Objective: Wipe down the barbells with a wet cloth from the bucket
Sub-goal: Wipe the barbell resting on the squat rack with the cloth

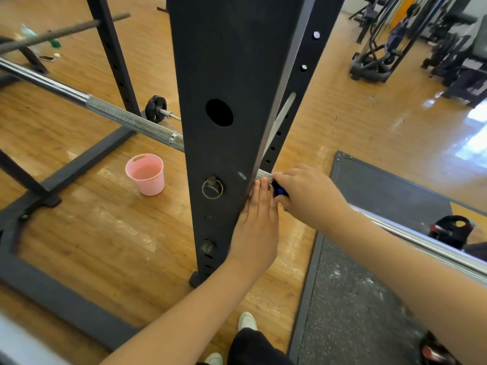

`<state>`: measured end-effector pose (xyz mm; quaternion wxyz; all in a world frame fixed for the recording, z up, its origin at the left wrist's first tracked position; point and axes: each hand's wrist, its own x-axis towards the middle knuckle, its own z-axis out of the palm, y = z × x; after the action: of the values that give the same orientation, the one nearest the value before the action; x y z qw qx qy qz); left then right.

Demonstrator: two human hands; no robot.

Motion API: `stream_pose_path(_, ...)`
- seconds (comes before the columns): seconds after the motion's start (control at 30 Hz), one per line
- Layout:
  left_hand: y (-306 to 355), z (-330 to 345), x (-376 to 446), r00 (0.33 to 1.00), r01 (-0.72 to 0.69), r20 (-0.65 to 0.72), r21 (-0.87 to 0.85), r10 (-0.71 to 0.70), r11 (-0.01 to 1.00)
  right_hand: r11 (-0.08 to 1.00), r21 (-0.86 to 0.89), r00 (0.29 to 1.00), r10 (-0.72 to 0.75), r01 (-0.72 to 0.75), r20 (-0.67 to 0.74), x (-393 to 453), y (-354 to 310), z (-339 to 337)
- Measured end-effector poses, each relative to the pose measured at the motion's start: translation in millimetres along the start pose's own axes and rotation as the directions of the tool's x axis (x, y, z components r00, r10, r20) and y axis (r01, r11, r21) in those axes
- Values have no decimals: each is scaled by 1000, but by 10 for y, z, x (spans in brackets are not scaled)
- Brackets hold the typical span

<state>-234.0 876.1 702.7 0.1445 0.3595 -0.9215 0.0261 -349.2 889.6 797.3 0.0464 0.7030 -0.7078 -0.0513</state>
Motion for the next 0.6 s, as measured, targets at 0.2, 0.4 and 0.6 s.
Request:
stream_pose_path(0.2,-79,6,-60,997,-16,75,11,15,1000,995,53,962,-70,87,-264,-181,-103,240)
stream_pose_path(0.4,-72,-57,-57,985,-64,161,-27,68,998,992,113,916,93,-52,-391,-93,-144,319)
stream_pose_path(0.6,-104,-31,-68,985,-70,148,-105,85,992,989,114,921,-46,97,-387,-345,-140,321)
